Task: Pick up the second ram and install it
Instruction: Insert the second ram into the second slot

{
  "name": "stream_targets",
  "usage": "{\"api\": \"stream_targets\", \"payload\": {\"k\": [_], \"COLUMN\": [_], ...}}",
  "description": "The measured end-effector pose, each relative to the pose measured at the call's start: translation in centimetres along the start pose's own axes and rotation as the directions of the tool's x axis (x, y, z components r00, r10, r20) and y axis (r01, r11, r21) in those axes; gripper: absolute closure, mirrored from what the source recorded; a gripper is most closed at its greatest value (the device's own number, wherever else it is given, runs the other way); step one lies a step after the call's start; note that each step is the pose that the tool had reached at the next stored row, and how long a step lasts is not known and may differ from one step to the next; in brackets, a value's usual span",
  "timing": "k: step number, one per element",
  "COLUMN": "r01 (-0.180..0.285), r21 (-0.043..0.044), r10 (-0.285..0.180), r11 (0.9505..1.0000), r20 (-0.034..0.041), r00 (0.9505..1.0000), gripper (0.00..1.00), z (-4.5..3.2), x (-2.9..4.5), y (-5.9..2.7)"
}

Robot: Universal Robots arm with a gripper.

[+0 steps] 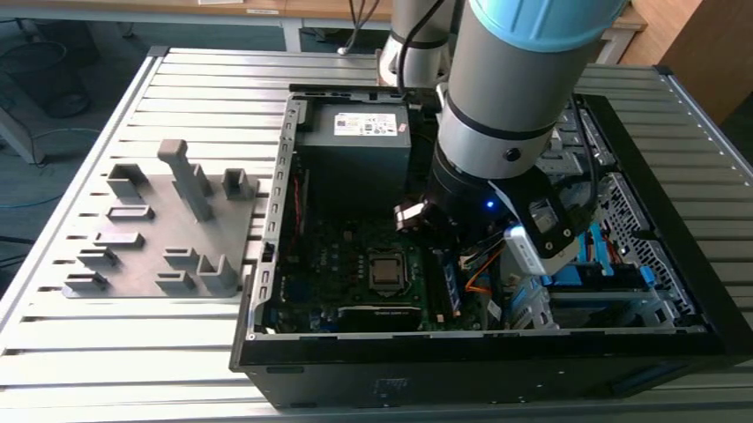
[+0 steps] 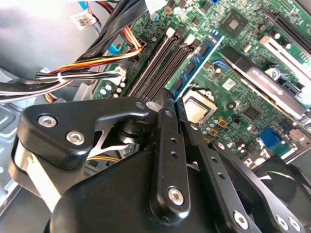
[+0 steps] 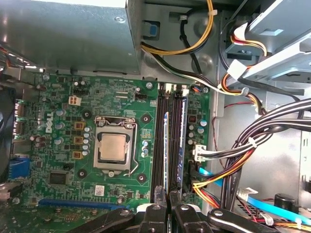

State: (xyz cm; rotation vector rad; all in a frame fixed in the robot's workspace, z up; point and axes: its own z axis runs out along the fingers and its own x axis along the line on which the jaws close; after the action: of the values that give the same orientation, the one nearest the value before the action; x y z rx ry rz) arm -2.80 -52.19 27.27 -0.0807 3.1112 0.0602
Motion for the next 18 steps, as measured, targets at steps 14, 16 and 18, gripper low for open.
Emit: {"api": "stream_targets", "payload": {"k": [14,16,18], "r01": [0.0,0.0,0.0], "r21": [0.0,-0.0001,0.0], "r10": [0.0,0.0,0.0], "r11": [1.0,1.0,1.0], "r20": [0.0,0.0,0.0], "r00": [1.0,1.0,1.0], "gripper": [0.86,0.86,0.86], "z": [0.6,0.71,0.82], "x": [0.02,0.02,0.03], "y": [-0.02,-0.03,-0.03]}}
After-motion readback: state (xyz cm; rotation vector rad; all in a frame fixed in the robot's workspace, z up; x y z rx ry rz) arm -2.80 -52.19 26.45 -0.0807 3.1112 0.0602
